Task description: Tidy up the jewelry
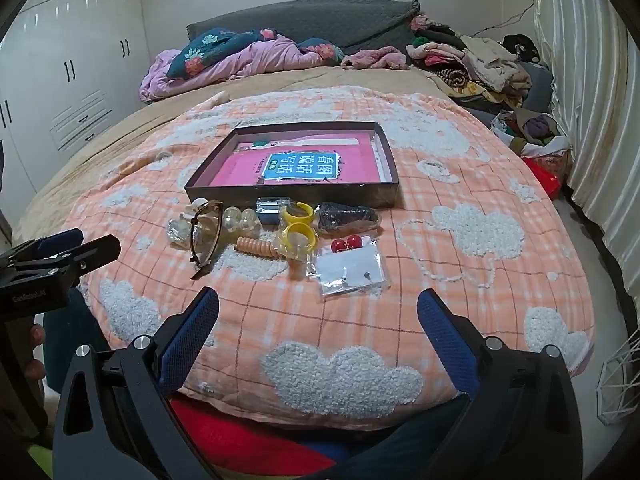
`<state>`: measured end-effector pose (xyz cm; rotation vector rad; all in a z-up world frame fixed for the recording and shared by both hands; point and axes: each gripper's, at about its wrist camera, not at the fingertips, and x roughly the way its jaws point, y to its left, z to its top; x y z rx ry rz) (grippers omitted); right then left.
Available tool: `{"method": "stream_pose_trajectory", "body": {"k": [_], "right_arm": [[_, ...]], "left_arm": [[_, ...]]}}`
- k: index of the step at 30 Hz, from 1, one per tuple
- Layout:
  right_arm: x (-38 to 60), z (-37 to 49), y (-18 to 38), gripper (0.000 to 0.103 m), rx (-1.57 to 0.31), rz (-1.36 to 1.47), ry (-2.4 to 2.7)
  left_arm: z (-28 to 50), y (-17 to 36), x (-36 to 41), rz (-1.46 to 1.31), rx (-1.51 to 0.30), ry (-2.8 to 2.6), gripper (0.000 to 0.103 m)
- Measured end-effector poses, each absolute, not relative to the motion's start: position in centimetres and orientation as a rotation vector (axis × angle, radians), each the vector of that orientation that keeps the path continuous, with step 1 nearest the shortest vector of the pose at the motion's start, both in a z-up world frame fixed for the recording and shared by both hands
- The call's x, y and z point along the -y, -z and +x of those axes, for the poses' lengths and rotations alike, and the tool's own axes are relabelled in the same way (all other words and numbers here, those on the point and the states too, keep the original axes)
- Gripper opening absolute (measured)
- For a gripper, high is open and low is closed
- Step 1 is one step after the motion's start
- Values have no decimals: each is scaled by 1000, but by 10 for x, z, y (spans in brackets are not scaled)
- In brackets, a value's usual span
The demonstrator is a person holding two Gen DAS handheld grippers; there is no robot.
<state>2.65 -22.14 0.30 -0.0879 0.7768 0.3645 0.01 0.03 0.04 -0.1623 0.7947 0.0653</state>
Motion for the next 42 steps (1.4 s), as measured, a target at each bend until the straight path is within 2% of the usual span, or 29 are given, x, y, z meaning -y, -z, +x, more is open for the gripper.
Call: {"method": "stream_pose_trajectory", "body": {"k": [42], "right_arm": [[217,25,-5,99,-773,-89,-366]], "left_arm": [[-1,-10,-3,-154,-782,-68,94]]}}
